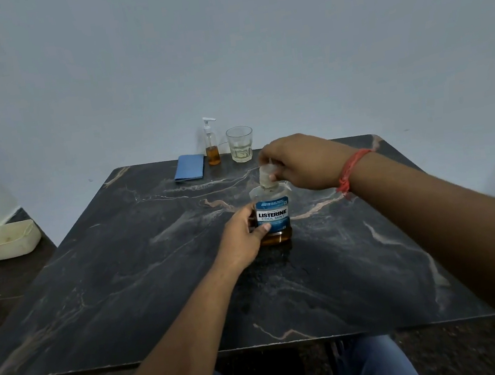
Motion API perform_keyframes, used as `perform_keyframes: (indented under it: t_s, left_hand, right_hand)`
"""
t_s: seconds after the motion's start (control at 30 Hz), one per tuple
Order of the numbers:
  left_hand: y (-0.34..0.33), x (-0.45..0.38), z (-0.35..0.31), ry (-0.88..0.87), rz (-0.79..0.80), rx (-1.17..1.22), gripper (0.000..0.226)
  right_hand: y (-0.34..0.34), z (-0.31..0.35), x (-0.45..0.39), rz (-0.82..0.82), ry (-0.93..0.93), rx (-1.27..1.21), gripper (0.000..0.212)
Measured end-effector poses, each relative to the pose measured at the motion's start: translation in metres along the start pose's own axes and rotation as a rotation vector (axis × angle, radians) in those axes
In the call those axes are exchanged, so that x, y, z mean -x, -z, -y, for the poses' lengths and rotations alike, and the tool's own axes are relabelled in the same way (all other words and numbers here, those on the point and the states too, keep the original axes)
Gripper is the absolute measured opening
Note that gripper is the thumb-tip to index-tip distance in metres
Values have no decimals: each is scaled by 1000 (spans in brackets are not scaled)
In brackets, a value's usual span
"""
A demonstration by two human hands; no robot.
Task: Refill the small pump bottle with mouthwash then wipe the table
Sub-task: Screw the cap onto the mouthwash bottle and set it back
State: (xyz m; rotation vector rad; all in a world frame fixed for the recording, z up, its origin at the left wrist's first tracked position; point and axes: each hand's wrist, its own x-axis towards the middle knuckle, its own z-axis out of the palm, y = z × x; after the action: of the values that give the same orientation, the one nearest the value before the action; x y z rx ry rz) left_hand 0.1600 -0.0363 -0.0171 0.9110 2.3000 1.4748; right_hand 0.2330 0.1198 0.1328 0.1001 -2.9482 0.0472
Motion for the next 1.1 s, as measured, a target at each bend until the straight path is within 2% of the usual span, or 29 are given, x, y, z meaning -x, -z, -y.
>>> perform_keyframes:
  t_s: [0.2, 0.4, 0.47, 0.6, 0.67, 0.8, 0.97, 1.1]
  left_hand:
    - [-2, 0, 0, -5, -20, 6, 47]
    - [-3, 0, 0, -2, -29, 4, 47]
    - [-2, -1, 0, 2, -19, -2, 49]
    - [-1, -1, 3, 10, -6, 11, 49]
    - [0, -3, 4, 14, 5, 24, 50]
    - [-4, -11, -1, 27, 43, 65, 52]
    - [-24, -22, -12, 14, 66, 110, 52]
    - [-41, -31, -20, 15, 68, 127, 54]
  right_hand:
    - [-2, 2, 1, 36, 100, 94, 13]
    - [-6, 5, 1, -6, 71, 79, 10]
    - [-7, 3, 3, -10, 32, 42, 16]
    - [-17, 1, 13, -78, -168, -248, 42]
    - [-31, 1, 23, -104, -256, -381, 47]
    - [-70, 2, 41, -127, -438, -583, 47]
    - [-99, -4, 50, -323, -630, -862, 35]
    - [-107, -15, 53, -419, -701, -952, 38]
